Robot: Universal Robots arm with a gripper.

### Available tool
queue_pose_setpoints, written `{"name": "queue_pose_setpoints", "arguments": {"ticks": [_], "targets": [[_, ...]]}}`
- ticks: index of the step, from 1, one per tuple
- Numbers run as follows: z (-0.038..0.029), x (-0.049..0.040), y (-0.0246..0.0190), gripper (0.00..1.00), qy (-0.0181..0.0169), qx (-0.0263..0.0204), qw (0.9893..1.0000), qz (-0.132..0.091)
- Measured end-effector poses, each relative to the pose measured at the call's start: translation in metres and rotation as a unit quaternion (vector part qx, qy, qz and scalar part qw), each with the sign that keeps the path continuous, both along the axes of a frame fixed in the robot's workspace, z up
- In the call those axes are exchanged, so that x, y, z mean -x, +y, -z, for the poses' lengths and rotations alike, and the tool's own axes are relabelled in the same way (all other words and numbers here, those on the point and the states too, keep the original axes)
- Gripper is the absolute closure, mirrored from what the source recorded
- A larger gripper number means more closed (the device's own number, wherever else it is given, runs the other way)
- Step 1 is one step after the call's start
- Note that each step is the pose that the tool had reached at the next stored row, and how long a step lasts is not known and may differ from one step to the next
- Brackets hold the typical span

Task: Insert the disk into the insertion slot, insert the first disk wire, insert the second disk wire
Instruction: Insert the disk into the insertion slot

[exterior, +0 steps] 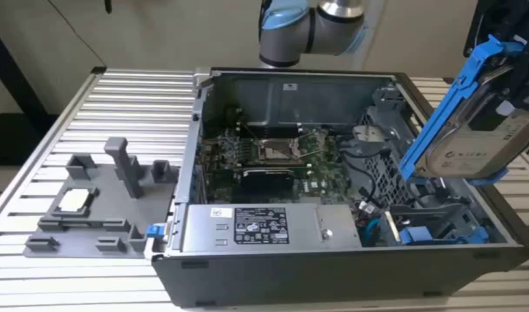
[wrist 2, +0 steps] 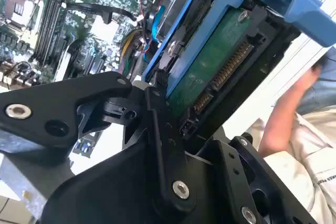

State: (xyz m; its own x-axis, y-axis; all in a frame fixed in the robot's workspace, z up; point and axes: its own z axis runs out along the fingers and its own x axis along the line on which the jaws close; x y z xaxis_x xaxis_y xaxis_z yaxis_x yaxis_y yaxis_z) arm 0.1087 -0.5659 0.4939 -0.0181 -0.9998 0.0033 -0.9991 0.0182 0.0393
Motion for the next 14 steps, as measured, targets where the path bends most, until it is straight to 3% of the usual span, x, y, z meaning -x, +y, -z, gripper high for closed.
{"name": "queue_pose_setpoints", "arguments": {"ticks": [14], "targets": [[0.0019,-0.0001,0.0,0.67,-0.0003,-0.0001,1.0,0.0]]}}
